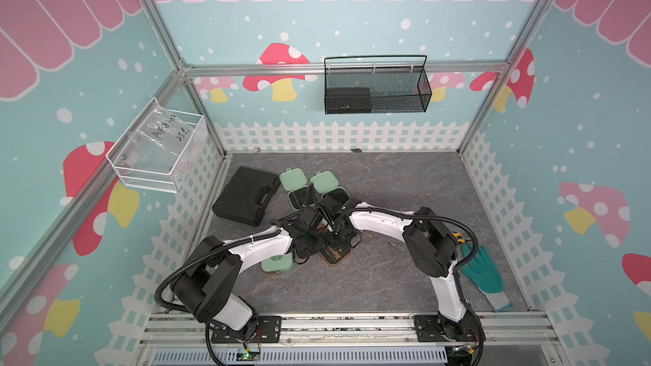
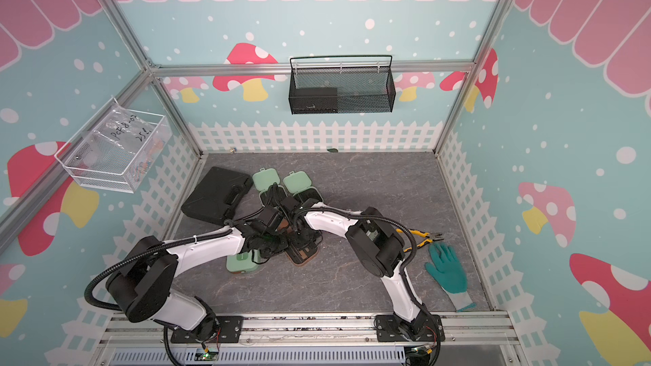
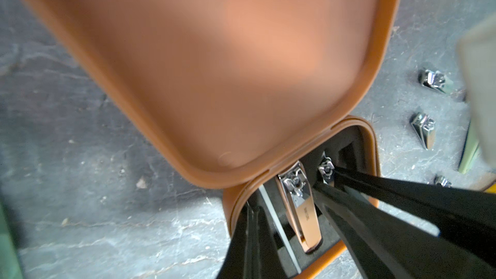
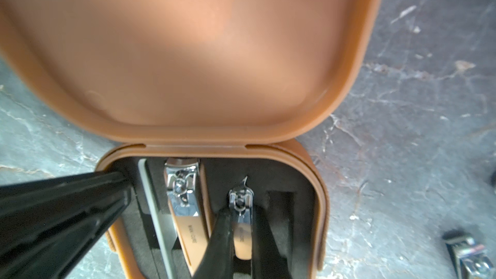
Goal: Organize nail clipper sets
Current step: Place the nail clipper in the storage box.
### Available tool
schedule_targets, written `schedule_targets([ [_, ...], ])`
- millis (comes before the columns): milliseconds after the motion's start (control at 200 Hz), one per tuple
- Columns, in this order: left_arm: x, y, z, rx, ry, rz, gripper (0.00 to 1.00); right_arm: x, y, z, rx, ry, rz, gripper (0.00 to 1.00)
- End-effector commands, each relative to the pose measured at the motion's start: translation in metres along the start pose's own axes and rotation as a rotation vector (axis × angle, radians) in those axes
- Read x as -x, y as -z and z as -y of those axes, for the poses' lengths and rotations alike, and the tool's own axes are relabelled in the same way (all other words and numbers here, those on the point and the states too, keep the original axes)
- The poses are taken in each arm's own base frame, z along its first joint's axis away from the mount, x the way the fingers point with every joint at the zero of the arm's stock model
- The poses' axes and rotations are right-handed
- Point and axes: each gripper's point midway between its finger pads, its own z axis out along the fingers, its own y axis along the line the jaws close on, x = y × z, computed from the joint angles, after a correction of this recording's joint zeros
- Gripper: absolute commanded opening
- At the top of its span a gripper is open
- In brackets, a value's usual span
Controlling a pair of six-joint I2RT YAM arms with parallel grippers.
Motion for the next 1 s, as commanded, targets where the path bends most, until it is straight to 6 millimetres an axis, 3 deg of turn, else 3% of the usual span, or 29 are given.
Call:
schedule_targets([
  [0, -0.012, -0.009, -0.022, 0.093, -0.029, -0.022, 0.0, -0.081, -0.084, 0.05, -0.246, 0.058, -0.292, 0.1],
  [265, -0.011, -0.01, -0.021, 0.093, -0.028, -0.021, 0.0, -0.028, -0.015, 0.027, -0.166, 0.086, -0.095, 0.21],
  [585, -0.01, -0.011, -0.019, 0.091, -0.033, -0.024, 0.0, -0.006, 0.019, 0.013, -0.112, 0.107, -0.001, 0.25],
  [996, -0.009, -0.011, -0.017, 0.089, -0.037, -0.024, 0.0, 0.026, 0.083, -0.01, -0.008, 0.121, 0.206, 0.3],
])
